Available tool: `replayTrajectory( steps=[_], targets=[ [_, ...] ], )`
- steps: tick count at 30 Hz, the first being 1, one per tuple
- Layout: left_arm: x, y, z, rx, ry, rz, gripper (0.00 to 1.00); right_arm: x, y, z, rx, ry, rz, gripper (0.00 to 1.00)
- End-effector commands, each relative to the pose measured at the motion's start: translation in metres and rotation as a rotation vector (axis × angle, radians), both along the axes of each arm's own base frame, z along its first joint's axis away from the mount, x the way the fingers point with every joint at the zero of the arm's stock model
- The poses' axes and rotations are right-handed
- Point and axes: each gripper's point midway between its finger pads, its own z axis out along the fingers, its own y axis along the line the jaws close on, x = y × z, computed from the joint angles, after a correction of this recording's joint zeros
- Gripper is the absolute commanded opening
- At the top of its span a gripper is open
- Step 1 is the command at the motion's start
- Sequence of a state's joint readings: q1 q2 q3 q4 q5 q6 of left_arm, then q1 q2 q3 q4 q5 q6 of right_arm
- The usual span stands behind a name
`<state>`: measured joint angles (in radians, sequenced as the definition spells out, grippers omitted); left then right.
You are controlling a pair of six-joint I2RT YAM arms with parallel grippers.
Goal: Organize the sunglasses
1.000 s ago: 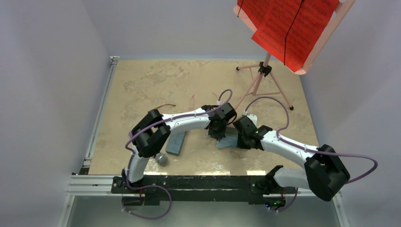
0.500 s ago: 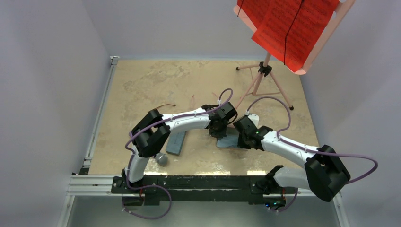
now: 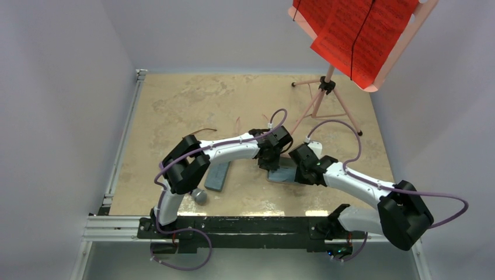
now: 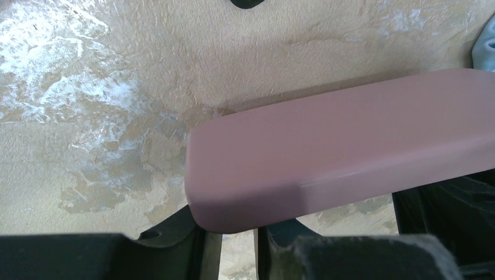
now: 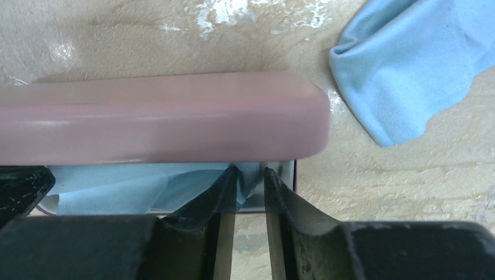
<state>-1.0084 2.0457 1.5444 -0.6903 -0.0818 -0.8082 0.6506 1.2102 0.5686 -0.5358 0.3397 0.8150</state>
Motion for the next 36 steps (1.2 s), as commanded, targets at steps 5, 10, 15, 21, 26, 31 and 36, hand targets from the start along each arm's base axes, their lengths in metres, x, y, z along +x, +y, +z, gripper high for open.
replayTrajectory(
  steps=[5, 10, 15, 21, 26, 31, 36],
  targets=[
    [-0.002, -0.011, 0.044, -0.125, -0.031, -0.029, 0.39, 0.006, -0.006, 0.022, 0.023, -0.082, -0.054, 0.43],
    [-0.011, -0.014, 0.067, -0.202, -0.030, -0.067, 0.58, 0.011, 0.002, 0.039, 0.083, -0.141, -0.009, 0.64],
    [-0.023, -0.002, 0.084, -0.251, -0.035, -0.073, 0.72, 0.011, 0.036, 0.047, 0.247, -0.179, 0.135, 0.75],
    [-0.036, 0.038, 0.082, -0.215, -0.060, -0.009, 0.78, 0.012, 0.070, 0.049, 0.374, -0.184, 0.266, 0.76],
    [-0.044, 0.084, 0.069, -0.141, -0.083, 0.095, 0.85, 0.009, 0.073, 0.032, 0.363, -0.126, 0.275, 0.76],
    [-0.043, 0.101, 0.062, -0.122, -0.079, 0.149, 0.86, 0.002, 0.068, 0.018, 0.342, -0.062, 0.242, 0.77],
    [-0.035, 0.111, 0.062, -0.100, -0.093, 0.179, 0.86, -0.007, 0.059, 0.008, 0.316, -0.022, 0.202, 0.79]
  ],
)
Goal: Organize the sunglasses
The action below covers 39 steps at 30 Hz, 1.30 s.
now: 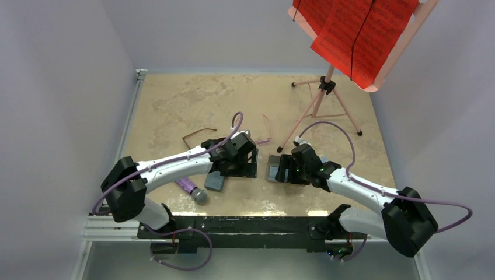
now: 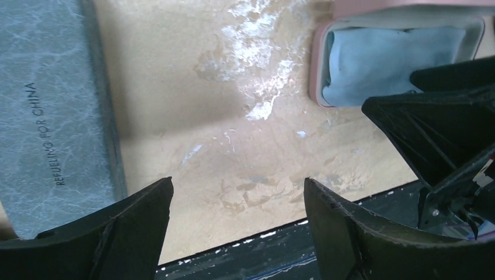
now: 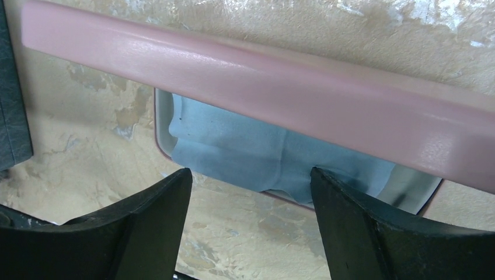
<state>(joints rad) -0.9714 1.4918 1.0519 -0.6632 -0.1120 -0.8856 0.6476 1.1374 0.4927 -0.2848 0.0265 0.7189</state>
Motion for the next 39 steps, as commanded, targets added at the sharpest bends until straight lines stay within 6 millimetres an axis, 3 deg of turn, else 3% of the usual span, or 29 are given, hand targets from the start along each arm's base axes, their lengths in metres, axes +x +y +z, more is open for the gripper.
replayTrajectory(
  steps=[1, 8, 13, 18, 23, 34, 39],
  targets=[
    [0.015, 0.008, 0.013, -0.017, -0.050, 0.064, 0.86, -0.006, -0.006, -0.006, -0.010, 0.024, -0.027, 0.79],
    [0.032, 0.017, 0.020, -0.028, -0.078, 0.094, 0.88, -0.002, 0.001, 0.001, 0.012, -0.015, 0.036, 0.81],
    [0.049, 0.022, 0.026, -0.049, -0.087, 0.118, 0.91, 0.008, 0.004, 0.028, 0.046, -0.120, 0.049, 0.83],
    [0.089, 0.029, 0.042, -0.079, -0.125, 0.173, 0.96, 0.005, 0.005, 0.058, 0.128, -0.247, 0.082, 0.91],
    [0.139, 0.037, 0.047, -0.115, -0.108, 0.264, 0.96, -0.010, -0.007, 0.064, 0.163, -0.300, 0.081, 0.97],
    [0.218, 0.040, 0.008, -0.031, -0.064, 0.393, 0.88, -0.030, -0.021, 0.091, 0.346, -0.447, 0.003, 0.98],
    [0.230, 0.034, -0.018, -0.015, -0.026, 0.370, 0.75, -0.031, -0.030, 0.095, 0.320, -0.446, -0.025, 0.98]
  ],
)
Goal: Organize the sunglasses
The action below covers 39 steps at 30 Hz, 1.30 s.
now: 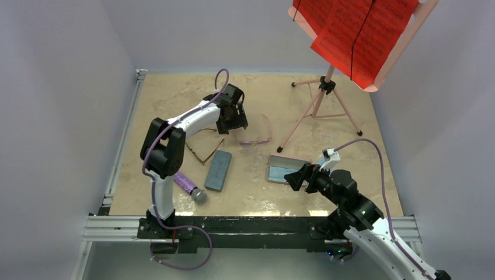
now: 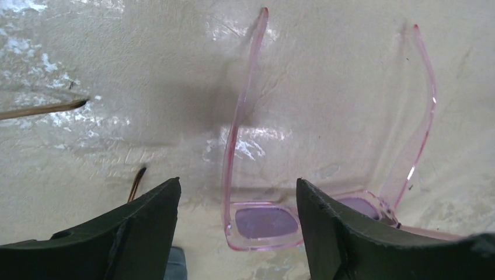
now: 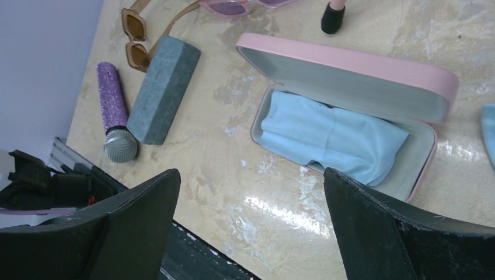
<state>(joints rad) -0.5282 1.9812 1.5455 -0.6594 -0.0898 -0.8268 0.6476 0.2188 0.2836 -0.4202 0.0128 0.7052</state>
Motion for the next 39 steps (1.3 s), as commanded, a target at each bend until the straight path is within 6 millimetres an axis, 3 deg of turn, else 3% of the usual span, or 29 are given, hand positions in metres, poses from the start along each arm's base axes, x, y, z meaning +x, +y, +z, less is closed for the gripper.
replayTrajectory(
  steps=[1, 10, 12, 15, 18, 23, 25, 29, 33, 39],
  targets=[
    [0.019, -0.008, -0.003, -0.018, -0.014, -0.019, 0.73, 0.000, -0.010, 0.001, -0.020, 0.026, -0.051, 0.98],
    [0.020, -0.017, -0.028, -0.032, 0.032, -0.050, 0.45, 0.002, -0.013, -0.001, -0.015, 0.025, -0.080, 0.98],
    [0.020, -0.019, -0.030, -0.038, 0.047, -0.055, 0.31, 0.003, -0.015, 0.000, -0.018, 0.021, -0.088, 0.98],
    [0.020, -0.020, -0.023, -0.039, 0.032, -0.070, 0.00, 0.004, -0.017, 0.002, -0.026, 0.010, -0.095, 0.98],
    [0.022, -0.013, 0.001, -0.009, -0.027, -0.113, 0.00, 0.006, -0.018, 0.008, -0.034, -0.004, -0.102, 0.98],
    [0.013, 0.010, 0.064, 0.023, -0.194, -0.141, 0.00, 0.012, -0.015, 0.032, 0.011, -0.023, -0.120, 0.98],
    [-0.002, 0.017, 0.092, -0.005, -0.265, -0.148, 0.00, 0.015, -0.010, 0.044, 0.041, -0.035, -0.115, 0.98],
    [-0.048, 0.024, 0.123, -0.087, -0.395, -0.183, 0.00, 0.026, -0.012, 0.064, 0.066, -0.051, -0.172, 0.98],
    [-0.094, 0.034, 0.130, -0.011, -0.503, -0.207, 0.00, 0.037, -0.019, 0.086, 0.048, -0.047, -0.245, 0.98],
    [-0.146, 0.050, 0.106, 0.094, -0.465, -0.194, 0.00, 0.046, 0.001, 0.095, -0.010, 0.024, -0.181, 0.98]
  ],
)
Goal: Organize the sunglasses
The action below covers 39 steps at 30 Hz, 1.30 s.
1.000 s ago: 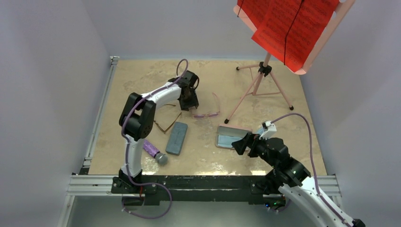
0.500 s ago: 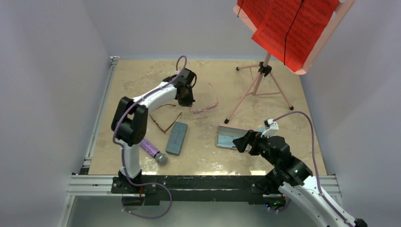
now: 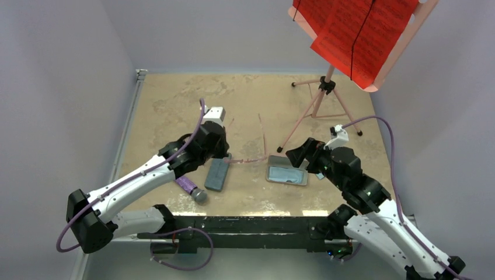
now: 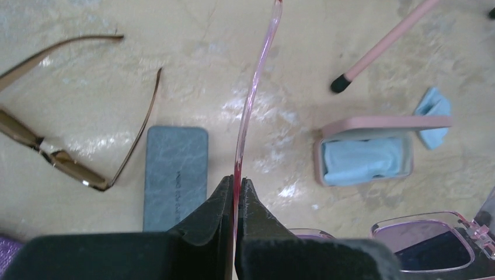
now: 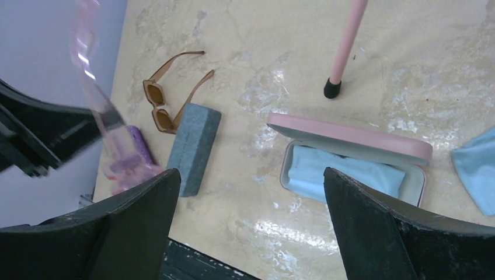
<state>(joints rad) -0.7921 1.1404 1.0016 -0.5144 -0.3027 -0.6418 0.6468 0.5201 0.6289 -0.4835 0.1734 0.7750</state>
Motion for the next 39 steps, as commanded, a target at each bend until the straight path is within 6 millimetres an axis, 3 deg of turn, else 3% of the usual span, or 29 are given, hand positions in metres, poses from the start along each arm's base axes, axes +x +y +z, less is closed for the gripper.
replayTrajectory(
  steps=[1, 7, 9, 16, 21, 26, 31, 35, 39],
  targets=[
    [-0.018, 0.023, -0.029, 0.094, 0.026, 0.087, 0.00, 0.013, 0.011, 0.013, -0.012, 0.024, 0.005, 0.98],
    [-0.034, 0.005, -0.039, 0.052, 0.089, 0.037, 0.00, 0.033, 0.040, -0.004, -0.087, 0.125, 0.043, 0.98],
    [-0.036, 0.002, -0.041, 0.054, 0.098, 0.032, 0.00, 0.041, 0.050, 0.000, -0.092, 0.121, 0.047, 0.98],
    [-0.043, 0.012, -0.051, 0.140, 0.180, 0.109, 0.00, 0.050, 0.076, -0.005, -0.293, 0.135, -0.004, 0.98],
    [-0.049, 0.009, -0.049, 0.129, 0.210, 0.119, 0.00, 0.045, 0.108, -0.022, -0.352, 0.156, 0.103, 0.98],
    [-0.053, 0.002, -0.041, 0.058, 0.214, 0.102, 0.00, 0.025, 0.143, -0.045, -0.355, 0.182, 0.269, 0.97],
    [-0.054, -0.003, -0.041, 0.043, 0.222, 0.086, 0.00, 0.012, 0.168, -0.044, -0.325, 0.132, 0.404, 0.91],
    [-0.059, -0.011, -0.045, 0.049, 0.254, 0.036, 0.00, 0.015, 0.169, -0.036, -0.399, 0.066, 0.401, 0.86],
    [-0.066, -0.017, -0.047, 0.047, 0.285, -0.021, 0.00, 0.022, 0.156, -0.037, -0.473, 0.050, 0.361, 0.83]
  ],
)
